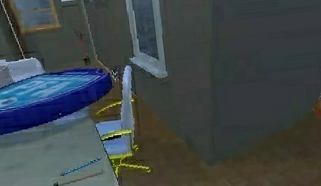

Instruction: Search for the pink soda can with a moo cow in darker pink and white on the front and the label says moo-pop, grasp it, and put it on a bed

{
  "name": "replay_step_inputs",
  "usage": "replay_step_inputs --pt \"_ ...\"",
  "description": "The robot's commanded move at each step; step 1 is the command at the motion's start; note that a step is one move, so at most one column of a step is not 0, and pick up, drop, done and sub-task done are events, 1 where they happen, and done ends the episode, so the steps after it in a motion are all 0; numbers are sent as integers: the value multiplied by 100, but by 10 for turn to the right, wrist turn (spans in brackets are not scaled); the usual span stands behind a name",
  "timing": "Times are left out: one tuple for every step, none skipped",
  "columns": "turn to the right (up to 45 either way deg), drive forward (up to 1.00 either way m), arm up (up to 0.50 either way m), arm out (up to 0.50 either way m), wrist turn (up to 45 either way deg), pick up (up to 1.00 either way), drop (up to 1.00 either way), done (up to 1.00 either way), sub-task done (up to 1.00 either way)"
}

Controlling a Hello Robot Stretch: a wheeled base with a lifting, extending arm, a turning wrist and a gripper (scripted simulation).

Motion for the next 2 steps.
replay_step_inputs --pt "0 15 0 0 0 0 0 0 0" --pt "-450 0 0 0 0 0 0 0 0"
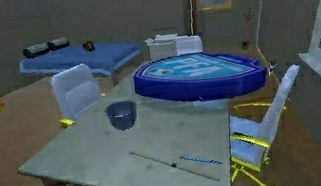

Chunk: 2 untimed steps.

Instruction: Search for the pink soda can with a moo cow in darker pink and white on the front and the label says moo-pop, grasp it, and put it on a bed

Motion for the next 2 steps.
replay_step_inputs --pt "-450 0 0 0 0 0 0 0 0" --pt "-450 0 0 0 0 0 0 0 0"
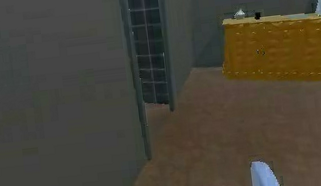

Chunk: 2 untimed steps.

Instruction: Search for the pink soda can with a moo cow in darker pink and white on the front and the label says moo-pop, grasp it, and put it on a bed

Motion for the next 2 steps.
replay_step_inputs --pt "-360 0 0 0 0 0 0 0 0" --pt "0 0 50 0 0 0 0 0 0"
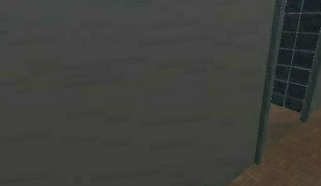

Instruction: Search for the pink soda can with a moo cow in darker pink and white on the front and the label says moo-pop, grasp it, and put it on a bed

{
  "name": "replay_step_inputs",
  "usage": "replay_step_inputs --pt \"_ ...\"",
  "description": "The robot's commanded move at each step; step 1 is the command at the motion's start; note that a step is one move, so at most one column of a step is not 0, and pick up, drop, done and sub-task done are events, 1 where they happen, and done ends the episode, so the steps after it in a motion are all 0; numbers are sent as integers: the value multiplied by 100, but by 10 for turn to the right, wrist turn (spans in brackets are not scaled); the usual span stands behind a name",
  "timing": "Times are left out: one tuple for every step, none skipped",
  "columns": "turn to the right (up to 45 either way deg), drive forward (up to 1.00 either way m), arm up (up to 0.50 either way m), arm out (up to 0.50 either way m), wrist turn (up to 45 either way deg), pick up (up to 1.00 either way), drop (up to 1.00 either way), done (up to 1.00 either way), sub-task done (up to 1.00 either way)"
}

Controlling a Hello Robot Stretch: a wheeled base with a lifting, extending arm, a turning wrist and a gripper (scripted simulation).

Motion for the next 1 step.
replay_step_inputs --pt "0 0 4 0 0 0 0 0 0"
